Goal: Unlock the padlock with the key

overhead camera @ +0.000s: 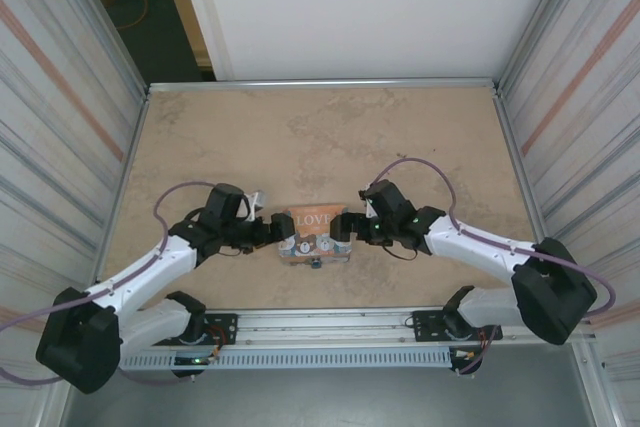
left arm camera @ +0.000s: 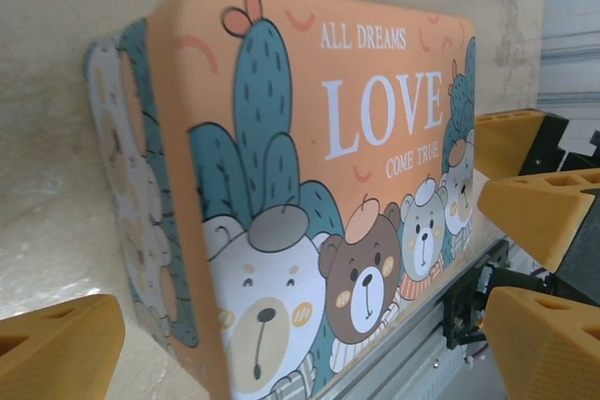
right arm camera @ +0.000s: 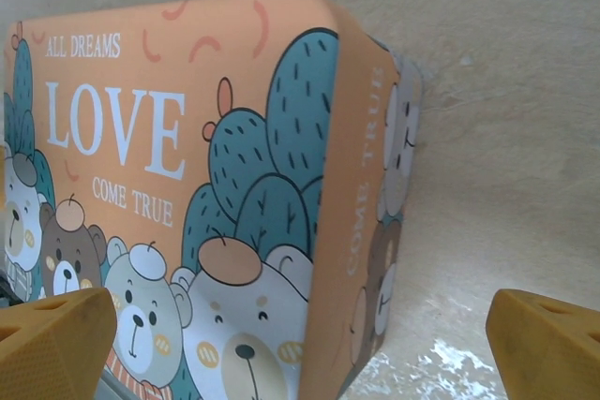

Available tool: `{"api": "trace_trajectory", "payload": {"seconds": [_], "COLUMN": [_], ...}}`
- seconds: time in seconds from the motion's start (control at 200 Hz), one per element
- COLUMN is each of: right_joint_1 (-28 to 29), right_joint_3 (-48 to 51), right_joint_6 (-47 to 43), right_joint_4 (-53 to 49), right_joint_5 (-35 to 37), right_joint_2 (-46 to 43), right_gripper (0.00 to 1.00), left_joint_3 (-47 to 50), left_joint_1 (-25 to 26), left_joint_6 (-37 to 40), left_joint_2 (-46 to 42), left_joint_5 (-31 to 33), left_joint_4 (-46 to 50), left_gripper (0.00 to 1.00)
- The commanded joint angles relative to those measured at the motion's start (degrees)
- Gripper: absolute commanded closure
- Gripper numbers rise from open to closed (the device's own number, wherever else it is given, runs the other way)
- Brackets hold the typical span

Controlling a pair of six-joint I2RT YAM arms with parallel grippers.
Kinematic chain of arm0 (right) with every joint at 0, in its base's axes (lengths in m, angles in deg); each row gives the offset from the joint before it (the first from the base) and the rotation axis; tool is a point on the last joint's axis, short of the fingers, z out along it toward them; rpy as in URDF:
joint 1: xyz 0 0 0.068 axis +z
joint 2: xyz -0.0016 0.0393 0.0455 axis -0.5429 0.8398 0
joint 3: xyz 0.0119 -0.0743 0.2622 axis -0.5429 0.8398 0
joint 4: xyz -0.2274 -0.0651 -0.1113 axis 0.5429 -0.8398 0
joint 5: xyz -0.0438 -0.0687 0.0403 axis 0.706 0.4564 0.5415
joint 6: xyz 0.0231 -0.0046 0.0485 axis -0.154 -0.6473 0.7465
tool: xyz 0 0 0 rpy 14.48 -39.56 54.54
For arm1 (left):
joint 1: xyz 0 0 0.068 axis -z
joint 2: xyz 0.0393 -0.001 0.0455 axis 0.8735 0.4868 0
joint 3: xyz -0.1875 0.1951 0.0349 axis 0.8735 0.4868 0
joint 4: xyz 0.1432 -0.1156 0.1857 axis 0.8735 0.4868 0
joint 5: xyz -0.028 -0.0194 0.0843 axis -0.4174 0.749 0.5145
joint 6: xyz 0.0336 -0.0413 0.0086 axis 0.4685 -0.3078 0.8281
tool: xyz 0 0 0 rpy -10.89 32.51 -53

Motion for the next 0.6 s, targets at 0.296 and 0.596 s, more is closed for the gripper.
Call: {"api": "trace_trajectory", "payload": {"seconds": [0.296, 0.596], "right_joint_1": [0.88, 0.83], "right_joint_3": [-4.22, -6.26], "right_joint_6": [1.50, 0.98], "right_joint_4": [3.71, 4.37], "right_joint_5": [-4.65, -5.26], "right_joint_2": [5.05, 7.08], "right_gripper": [0.09, 0.16], "left_joint_3": [-1.09, -5.37], "left_joint_1": [3.09, 2.84], "left_joint_6": [-2.04, 0.20], "left_joint_2": [5.85, 10.07], "left_joint_5": [-2.58, -0.76], "left_joint_4": [-6.97, -7.19], "left_gripper": [0.01, 0.01]}}
